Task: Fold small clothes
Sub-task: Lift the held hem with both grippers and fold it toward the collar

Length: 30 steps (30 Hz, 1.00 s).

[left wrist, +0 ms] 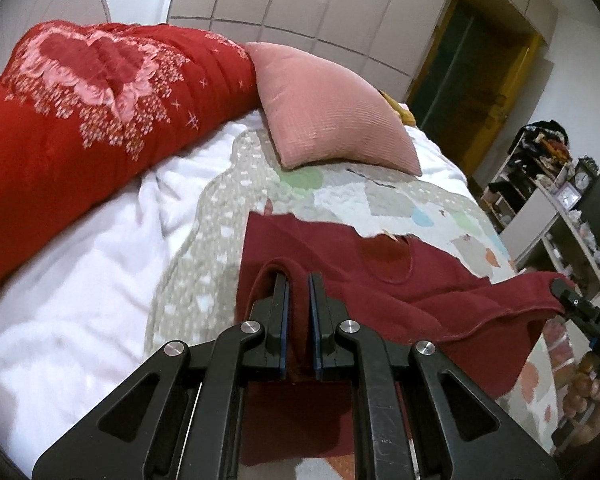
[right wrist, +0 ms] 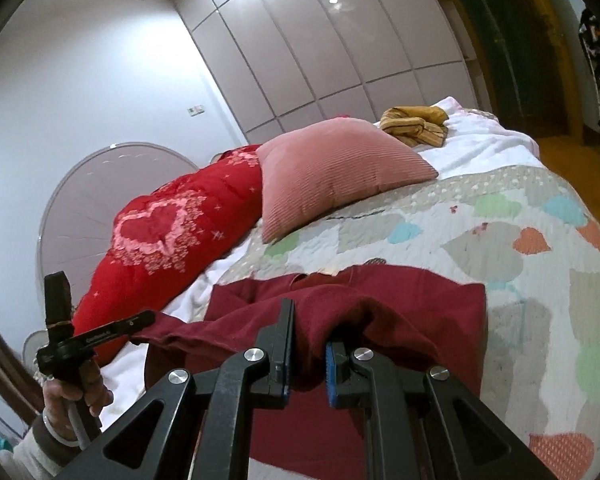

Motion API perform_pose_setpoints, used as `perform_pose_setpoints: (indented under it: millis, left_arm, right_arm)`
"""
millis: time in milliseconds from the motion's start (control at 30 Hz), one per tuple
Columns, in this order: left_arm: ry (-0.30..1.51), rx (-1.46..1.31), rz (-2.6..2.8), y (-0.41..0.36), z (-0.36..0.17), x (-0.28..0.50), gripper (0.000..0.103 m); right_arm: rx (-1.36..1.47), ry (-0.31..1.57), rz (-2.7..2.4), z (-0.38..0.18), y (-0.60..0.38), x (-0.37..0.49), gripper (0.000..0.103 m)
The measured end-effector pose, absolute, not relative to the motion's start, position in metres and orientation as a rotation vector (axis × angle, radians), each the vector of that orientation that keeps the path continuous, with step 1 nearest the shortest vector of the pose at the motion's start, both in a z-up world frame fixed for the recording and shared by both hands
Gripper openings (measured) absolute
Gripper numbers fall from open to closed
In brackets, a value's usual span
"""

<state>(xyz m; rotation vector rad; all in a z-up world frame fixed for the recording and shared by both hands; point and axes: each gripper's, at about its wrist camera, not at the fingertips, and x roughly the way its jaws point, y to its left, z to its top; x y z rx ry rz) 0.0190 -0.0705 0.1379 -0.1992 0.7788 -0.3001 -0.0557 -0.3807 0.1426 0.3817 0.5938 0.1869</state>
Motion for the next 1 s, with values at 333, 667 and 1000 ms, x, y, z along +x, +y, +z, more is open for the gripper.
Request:
perform_pose_setpoints:
  millis: [333,667,1000]
  left_arm:
    - [0.807,-0.142,-0.272,-0.091,0.129,0.060,0.008]
    - [0.837,-0.100,-0.249,-0.108,0.108,0.093,0.008]
    - [0.912,-0.084,-0.215,-0.118,0.076,0.128,0.008]
  right_arm:
    - [0.387,0.625,0.138,0.125,-0.395,-0.017,0.012]
    - [0.405,0.693,0.100,0.095,-0.411,0.021,0.012]
    - [0.585,0.834,0.063,0.044,-0.440,0.068,0.012]
